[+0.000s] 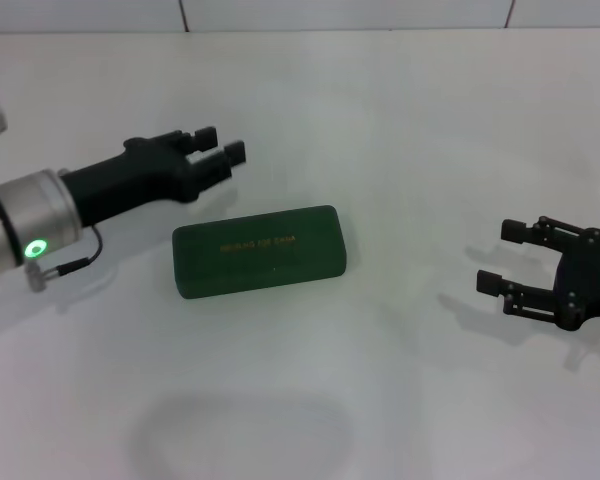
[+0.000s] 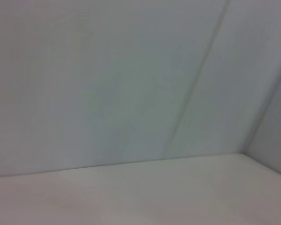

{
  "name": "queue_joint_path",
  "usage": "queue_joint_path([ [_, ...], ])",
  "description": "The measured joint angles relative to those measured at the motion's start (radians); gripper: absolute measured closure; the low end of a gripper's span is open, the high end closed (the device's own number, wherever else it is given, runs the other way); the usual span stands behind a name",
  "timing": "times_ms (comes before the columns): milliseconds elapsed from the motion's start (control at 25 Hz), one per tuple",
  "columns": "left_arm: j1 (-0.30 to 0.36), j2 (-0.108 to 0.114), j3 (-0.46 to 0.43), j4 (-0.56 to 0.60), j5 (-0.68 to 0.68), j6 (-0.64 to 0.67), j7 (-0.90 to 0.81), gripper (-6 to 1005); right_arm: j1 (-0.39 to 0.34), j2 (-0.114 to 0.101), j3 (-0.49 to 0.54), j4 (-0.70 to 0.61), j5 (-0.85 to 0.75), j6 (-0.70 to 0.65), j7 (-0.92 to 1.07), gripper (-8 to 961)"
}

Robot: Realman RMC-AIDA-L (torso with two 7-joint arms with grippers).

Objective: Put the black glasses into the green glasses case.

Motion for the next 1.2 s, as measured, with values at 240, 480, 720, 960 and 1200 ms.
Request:
queue_joint_path([
  [240,0.057,0.054,-0.002,0.015,0.061,0.201,0.059,499,0.0,-0.022,-0.004,-0.006,-0.008,-0.053,-0.008,192],
  [480,0.192,0.051,-0.002,0.09,0.09,0.32,0.225,245,-0.027,-0.022,-0.006,-0.007,-0.012,-0.124,-0.105,192],
  [720,0.28,0.016,-0.038,0.124,0.168,0.332,0.299,124,-0.056,-0.008,-0.007,0.018,-0.013,-0.132,-0.14,192],
  [960,0.324,0.012,-0.1,0.114,0.229,0.394,0.299,127,-0.069,-0.003,-0.007,0.032,-0.014,-0.112,-0.154,192],
  [1200,0.323,0.012,-0.144,0.097,0.262,0.418,0.302,127,-0.071,-0.003,-0.007,0.044,-0.014,-0.082,-0.155,192],
])
